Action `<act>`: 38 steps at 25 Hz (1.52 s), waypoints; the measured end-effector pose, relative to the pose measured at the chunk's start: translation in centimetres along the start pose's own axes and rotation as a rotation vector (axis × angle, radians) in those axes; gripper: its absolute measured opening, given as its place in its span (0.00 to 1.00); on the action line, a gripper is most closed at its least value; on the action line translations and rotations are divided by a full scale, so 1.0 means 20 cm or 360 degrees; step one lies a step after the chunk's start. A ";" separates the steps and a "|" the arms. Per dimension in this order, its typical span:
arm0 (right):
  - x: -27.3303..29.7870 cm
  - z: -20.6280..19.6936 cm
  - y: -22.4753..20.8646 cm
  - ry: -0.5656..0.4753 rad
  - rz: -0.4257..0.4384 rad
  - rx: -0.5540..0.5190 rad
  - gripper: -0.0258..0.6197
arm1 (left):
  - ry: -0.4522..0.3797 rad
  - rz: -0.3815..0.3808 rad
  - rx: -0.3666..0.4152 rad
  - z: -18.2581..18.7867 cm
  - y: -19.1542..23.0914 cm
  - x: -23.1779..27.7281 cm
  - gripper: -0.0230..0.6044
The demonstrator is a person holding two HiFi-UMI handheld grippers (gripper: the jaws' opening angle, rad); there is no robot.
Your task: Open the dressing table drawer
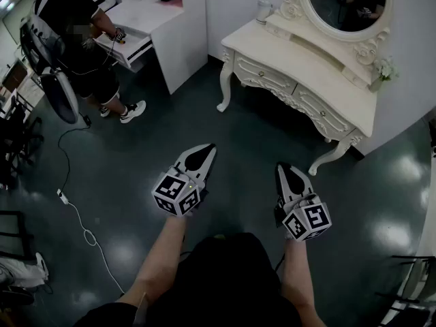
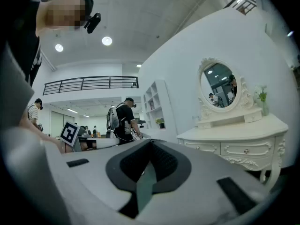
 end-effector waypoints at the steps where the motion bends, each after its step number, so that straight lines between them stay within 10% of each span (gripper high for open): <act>1: 0.00 0.00 0.01 -0.0010 -0.0003 -0.0003 0.04 | -0.0004 -0.0006 0.0005 0.00 0.00 -0.01 0.06; 20: 0.11 0.01 0.14 0.0009 -0.0034 -0.0051 0.05 | -0.0059 0.0046 -0.0126 -0.06 0.21 -0.16 0.06; 38: 0.83 0.06 0.01 -0.0159 0.0079 0.0211 0.05 | 0.0006 0.0122 -0.0025 0.15 0.77 0.04 0.06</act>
Point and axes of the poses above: the fingertips, and each gripper's own axes: x forward along the fingers, y to its left, z out of its top, the point moved 8 cm from there along -x, backward along the fingers, and after that the axes turned 13 degrees about -z, right-handed, at the moved point
